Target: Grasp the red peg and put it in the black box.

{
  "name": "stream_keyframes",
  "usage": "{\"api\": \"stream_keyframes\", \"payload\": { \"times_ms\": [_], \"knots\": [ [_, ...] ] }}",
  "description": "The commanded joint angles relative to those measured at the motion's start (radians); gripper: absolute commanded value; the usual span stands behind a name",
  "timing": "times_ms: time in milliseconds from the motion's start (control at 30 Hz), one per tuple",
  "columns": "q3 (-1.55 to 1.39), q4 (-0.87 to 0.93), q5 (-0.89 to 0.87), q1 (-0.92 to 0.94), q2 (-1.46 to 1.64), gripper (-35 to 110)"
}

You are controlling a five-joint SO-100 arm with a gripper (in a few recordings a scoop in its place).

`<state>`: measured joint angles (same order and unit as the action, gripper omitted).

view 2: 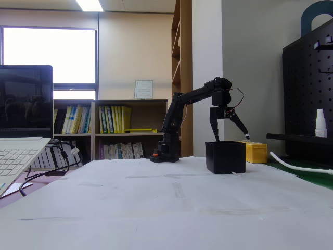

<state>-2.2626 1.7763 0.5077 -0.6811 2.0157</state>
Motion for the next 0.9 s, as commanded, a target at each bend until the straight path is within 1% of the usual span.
{"api": "stream_keyframes", "payload": {
  "times_ms": [0,200,367,567,667,767,867],
  "knots": [
    [-0.100,0.089,0.028,0.003,-0.097,0],
    [-0.054,0.091,0.123,0.077,-0.268,0],
    [0.130,0.066,0.252,0.199,-0.495,0],
    [0.426,-0.087,0.445,0.422,-0.715,0],
    [0.634,-0.172,0.528,0.523,-0.799,0],
    [0.833,-0.250,0.601,0.603,-0.874,0],
    [1.077,-0.370,0.663,0.646,-0.994,0]
  ]
}}
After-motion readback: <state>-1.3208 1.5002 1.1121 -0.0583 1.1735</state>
